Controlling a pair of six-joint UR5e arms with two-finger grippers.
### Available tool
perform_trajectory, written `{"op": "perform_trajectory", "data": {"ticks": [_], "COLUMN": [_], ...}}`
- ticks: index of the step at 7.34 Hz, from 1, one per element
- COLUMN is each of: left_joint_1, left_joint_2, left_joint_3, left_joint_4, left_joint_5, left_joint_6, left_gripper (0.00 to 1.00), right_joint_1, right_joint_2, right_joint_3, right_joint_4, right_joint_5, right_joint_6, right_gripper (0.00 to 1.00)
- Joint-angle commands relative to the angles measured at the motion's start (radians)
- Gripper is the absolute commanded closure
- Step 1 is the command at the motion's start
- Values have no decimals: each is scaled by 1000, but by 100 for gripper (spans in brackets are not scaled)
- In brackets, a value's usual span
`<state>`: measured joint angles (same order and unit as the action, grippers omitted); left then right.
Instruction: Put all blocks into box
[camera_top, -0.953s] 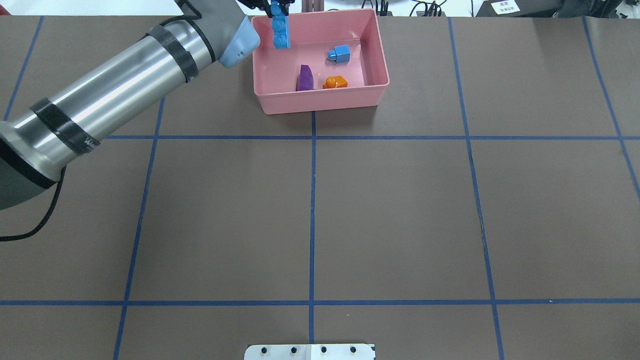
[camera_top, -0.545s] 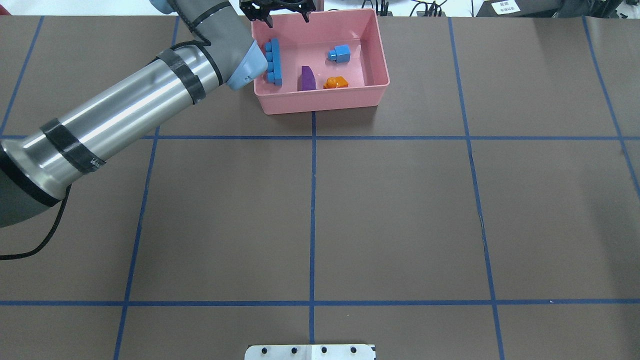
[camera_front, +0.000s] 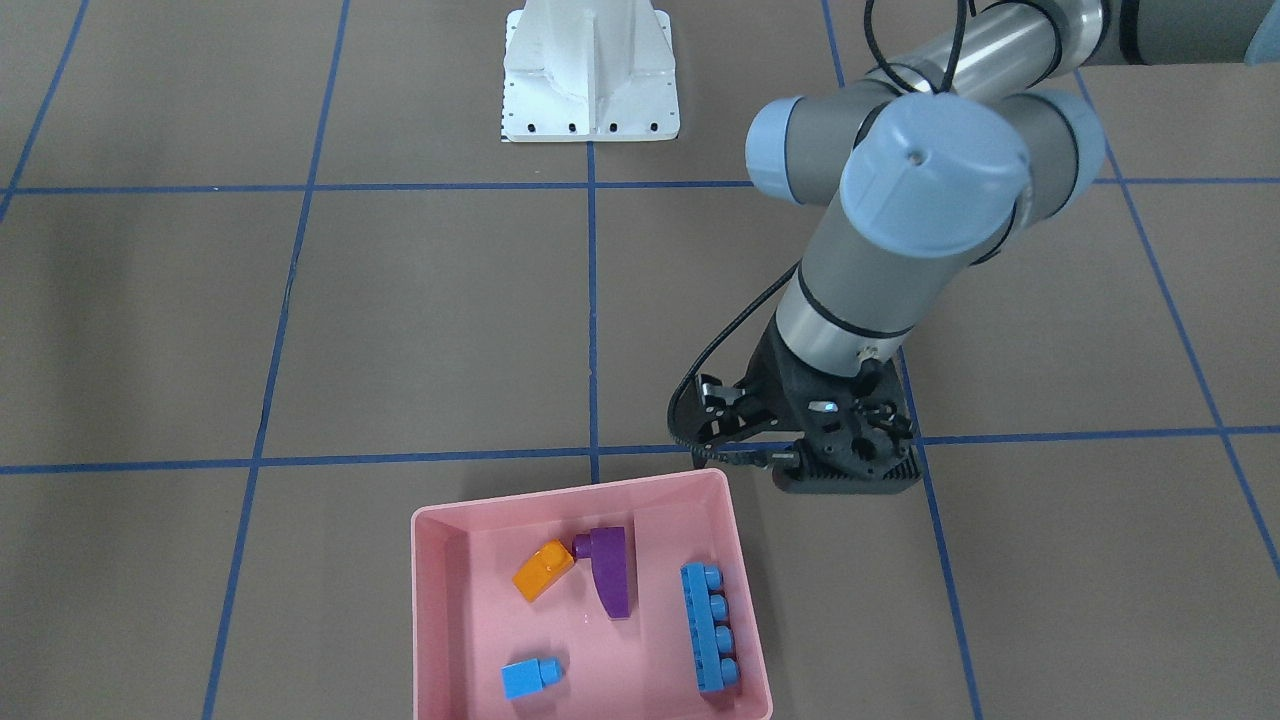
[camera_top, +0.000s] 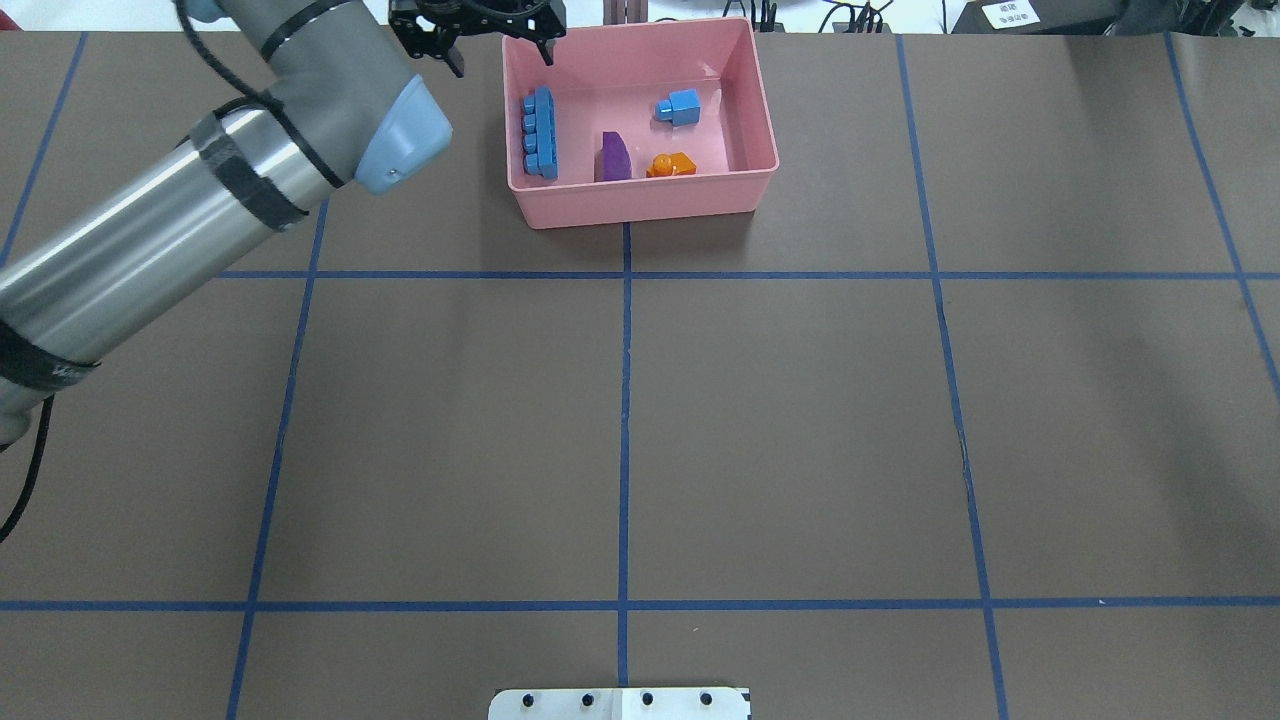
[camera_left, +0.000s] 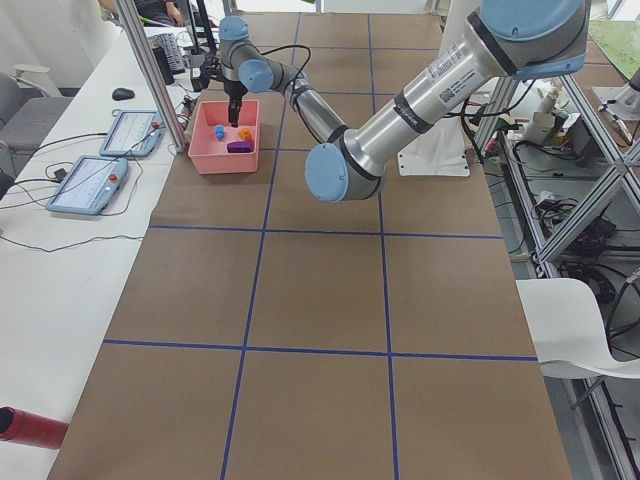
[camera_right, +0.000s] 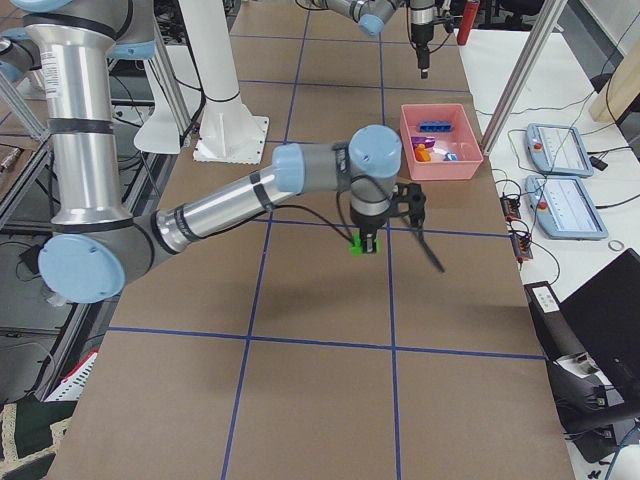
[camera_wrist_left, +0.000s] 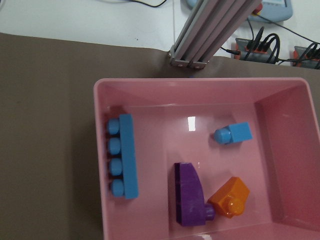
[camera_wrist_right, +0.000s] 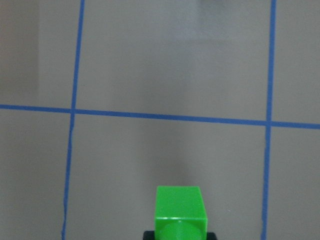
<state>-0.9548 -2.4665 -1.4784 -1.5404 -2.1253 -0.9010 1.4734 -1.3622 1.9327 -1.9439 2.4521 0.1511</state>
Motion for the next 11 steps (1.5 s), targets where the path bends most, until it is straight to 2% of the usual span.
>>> {"op": "perform_trajectory", "data": {"ticks": [1, 2, 3, 5, 6, 8, 9, 10, 11], "left_joint_1": [-22, -28, -36, -42, -45, -61, -64, -65, -68], "left_joint_2": [280, 422, 519, 618, 665, 756, 805, 842, 865], "left_joint_3": [-355, -461, -526, -549, -568, -579, -586, -583, -579], "left_joint_4": [204, 204, 204, 198, 200, 195, 163, 114, 83], "left_joint_5": [2, 2, 5, 19, 68, 108, 110, 108, 107], "left_joint_6": [192, 250, 292, 368, 448, 618, 661, 643, 654], "left_gripper": [0, 0, 0, 0, 0, 0, 0, 0, 0], "right_joint_1": [-212, -276, -327, -421, -456, -520, -527, -528, -530], "right_joint_2": [380, 544, 660, 780, 822, 888, 908, 911, 916], "right_joint_3": [-215, -365, -515, -812, -921, -1029, -1072, -1075, -1075], "right_joint_4": [11, 22, 114, 505, 651, 739, 791, 798, 800], "right_joint_5": [-83, -99, -126, -189, -209, -324, -332, -332, -343], "right_joint_6": [263, 345, 404, 642, 707, 714, 723, 752, 755], "right_gripper": [100, 100, 100, 100, 100, 100, 100, 9, 0]}}
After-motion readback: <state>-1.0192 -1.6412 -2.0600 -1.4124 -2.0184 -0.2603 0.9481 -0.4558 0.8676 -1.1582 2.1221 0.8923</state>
